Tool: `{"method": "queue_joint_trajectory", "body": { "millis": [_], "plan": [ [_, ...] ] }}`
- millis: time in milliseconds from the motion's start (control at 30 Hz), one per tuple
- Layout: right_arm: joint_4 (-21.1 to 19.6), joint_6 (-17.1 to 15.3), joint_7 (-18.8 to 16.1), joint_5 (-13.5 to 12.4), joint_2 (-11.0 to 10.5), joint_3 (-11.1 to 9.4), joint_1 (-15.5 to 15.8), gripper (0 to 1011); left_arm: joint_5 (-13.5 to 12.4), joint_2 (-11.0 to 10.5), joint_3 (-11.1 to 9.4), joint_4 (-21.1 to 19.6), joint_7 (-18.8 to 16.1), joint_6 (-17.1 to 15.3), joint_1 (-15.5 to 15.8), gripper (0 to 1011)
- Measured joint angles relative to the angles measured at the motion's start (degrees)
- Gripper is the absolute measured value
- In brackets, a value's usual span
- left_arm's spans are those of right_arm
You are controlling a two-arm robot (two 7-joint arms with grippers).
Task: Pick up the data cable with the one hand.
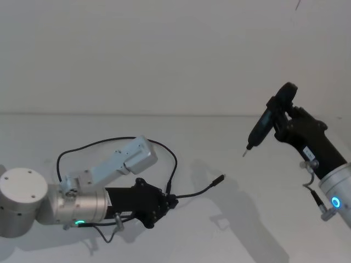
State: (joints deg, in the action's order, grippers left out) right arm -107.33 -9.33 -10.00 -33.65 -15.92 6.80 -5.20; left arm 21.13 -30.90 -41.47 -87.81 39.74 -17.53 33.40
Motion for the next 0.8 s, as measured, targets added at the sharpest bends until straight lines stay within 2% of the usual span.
{"method": "queue_joint_trajectory", "body": {
  "millis": [400, 800],
  "plan": [
    [0.8, -3.2, -0.5, -4.6, 0.7, -0.7, -2.5, 279, 0.0, -2.1, 0.7, -0.8, 2.1, 3.7, 0.3, 38],
    [2.5, -4.2, -0.5, -6.5, 0.9, 0.0, -3.4, 279, 0.0, -2.9, 0.9, -1.1, 2.9, 5.0, 0.4, 38]
  ]
}}
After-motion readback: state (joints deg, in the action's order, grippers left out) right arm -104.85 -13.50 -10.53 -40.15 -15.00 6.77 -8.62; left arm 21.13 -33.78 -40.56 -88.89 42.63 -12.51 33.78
